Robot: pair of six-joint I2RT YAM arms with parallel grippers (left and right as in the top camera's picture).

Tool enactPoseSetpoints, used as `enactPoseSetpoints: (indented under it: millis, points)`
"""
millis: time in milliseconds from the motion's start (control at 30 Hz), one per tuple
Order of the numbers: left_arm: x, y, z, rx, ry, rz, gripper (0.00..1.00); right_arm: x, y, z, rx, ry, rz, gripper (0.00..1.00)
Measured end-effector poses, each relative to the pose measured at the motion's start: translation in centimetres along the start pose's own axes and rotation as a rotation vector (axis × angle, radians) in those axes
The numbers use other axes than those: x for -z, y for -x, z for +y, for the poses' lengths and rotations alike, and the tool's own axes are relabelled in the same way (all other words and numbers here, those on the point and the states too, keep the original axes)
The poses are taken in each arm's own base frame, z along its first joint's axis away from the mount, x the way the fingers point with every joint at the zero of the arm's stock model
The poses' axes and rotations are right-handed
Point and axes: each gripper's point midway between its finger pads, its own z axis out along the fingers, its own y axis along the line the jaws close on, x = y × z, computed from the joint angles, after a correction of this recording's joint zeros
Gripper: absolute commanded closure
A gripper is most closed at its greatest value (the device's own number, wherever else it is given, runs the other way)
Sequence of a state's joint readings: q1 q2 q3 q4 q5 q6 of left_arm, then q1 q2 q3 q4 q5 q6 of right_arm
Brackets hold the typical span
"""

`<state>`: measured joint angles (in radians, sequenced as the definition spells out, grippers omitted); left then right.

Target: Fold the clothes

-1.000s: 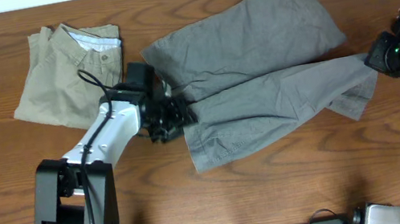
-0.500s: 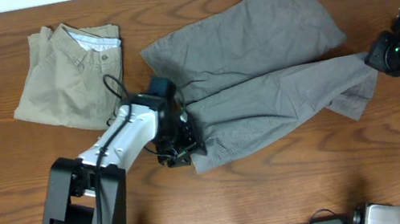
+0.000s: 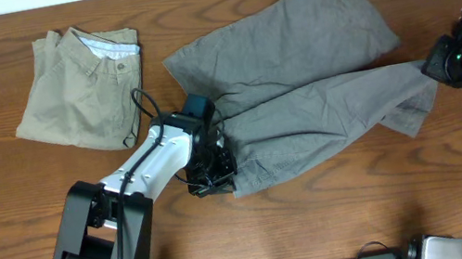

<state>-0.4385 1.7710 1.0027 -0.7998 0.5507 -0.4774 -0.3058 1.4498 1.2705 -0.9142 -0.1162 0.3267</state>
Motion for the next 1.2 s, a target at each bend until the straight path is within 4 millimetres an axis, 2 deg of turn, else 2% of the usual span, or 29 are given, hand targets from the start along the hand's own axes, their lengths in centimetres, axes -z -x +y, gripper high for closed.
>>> enactPoseSetpoints:
  millis: [100,167,333,400,433,467,533,567,600,700,800,867,1000,1167,1200]
  points:
    - [0.5,0.0,-0.3,-0.008,-0.01,-0.016,0.94,0.0,0.0,0.0,0.001,-0.001,-0.001,0.99]
    - [1.7,0.1,-0.7,-0.029,-0.034,-0.055,0.94,0.0,0.0,0.0,0.002,-0.001,-0.001,0.99]
    - [7.3,0.0,-2.7,-0.112,-0.125,-0.245,0.94,0.0,0.0,-0.1,0.002,-0.003,-0.002,0.99]
    - [8.8,-0.5,-3.0,-0.136,-0.137,-0.297,0.92,0.0,0.1,-0.1,0.002,-0.003,-0.003,0.99]
    - [9.2,-0.7,-3.1,-0.141,-0.137,-0.308,0.87,0.0,0.1,-0.1,0.002,-0.003,-0.003,0.99]
    - [9.4,-0.9,-3.0,-0.143,-0.135,-0.309,0.78,0.0,0.1,-0.1,0.002,-0.003,-0.003,0.99]
    - [9.0,-1.0,-2.6,-0.13,-0.115,-0.293,0.49,0.0,0.1,0.0,0.003,-0.003,-0.003,0.99]
    - [8.6,-0.9,-2.4,-0.119,-0.11,-0.283,0.41,0.0,0.1,-0.1,0.003,-0.003,-0.003,0.99]
    - [8.0,-0.8,-2.0,-0.101,-0.099,-0.269,0.37,0.0,0.1,-0.1,0.003,-0.003,-0.003,0.99]
    - [5.4,-0.6,-0.4,-0.033,-0.059,-0.199,0.36,0.0,0.1,0.0,0.003,-0.003,-0.004,0.99]
    - [2.1,-0.7,0.9,0.023,-0.046,-0.103,0.36,0.0,0.1,0.0,0.006,-0.003,-0.004,0.99]
    - [0.5,-0.6,1.1,0.045,-0.056,-0.055,0.39,0.0,0.1,0.0,0.006,-0.003,-0.004,0.99]
    - [-1.2,-0.1,-0.2,0.03,-0.123,-0.011,0.71,0.0,0.1,0.0,0.006,-0.003,-0.004,0.99]
    - [-2.0,-1.2,-1.8,-0.017,-0.163,0.033,0.94,0.0,0.1,-0.1,0.006,-0.003,-0.004,0.99]
    - [-2.1,-1.4,-2.0,-0.023,-0.166,0.04,0.94,0.0,0.1,0.0,0.006,-0.003,-0.005,0.99]
